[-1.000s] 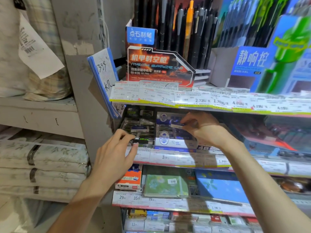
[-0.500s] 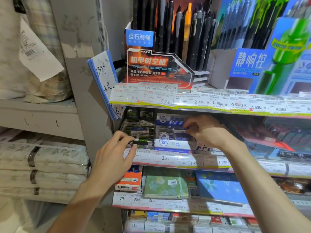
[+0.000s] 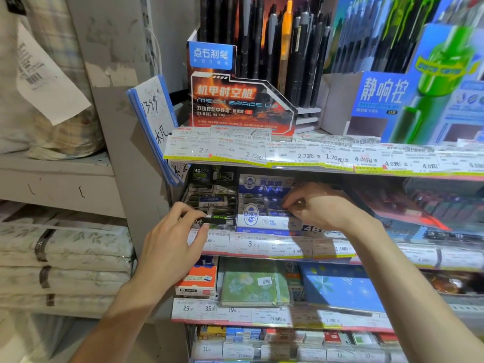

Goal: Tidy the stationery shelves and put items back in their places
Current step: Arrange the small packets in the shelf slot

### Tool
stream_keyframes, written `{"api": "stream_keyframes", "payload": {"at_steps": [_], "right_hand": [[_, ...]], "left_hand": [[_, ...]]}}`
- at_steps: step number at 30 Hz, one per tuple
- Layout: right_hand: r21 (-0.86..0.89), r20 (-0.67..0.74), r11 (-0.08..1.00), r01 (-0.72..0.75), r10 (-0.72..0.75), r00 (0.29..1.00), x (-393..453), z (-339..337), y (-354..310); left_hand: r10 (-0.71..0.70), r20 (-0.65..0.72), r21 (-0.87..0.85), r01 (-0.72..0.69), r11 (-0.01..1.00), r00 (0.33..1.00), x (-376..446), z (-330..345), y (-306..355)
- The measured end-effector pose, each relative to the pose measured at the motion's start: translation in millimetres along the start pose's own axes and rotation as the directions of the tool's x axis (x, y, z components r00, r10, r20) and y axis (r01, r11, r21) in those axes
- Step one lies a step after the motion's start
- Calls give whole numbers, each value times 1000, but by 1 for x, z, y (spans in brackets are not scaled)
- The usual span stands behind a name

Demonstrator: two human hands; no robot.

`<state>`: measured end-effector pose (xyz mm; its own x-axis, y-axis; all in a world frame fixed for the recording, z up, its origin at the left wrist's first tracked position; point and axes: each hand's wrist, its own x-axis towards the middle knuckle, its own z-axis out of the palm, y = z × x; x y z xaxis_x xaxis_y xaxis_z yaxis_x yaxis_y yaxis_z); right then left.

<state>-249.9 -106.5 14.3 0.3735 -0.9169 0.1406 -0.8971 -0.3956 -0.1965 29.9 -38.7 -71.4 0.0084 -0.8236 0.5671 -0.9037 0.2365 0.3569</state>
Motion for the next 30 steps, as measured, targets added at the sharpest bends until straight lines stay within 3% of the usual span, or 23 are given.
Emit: {"api": "stream_keyframes", "payload": {"at_steps": [6,13,23,30], "right_hand": [[16,-31,1000,-5,5,999,-3,2,2],[161,-199,983,85,-52,979,16,9,-28],[154,42,972,176,-184,982,64,25,-90],[184,46,966,181,-193,980,71,33,-92]], "left_hand": [[4,3,-8,-4,1000,1000,1,1,-2],[13,6,-56,-13,998,1000,0,1,-5],[11,31,-95,-8,995,999,0,-3,-5],[5,28,-122,-2,993,1000,0,-3,-6]]}}
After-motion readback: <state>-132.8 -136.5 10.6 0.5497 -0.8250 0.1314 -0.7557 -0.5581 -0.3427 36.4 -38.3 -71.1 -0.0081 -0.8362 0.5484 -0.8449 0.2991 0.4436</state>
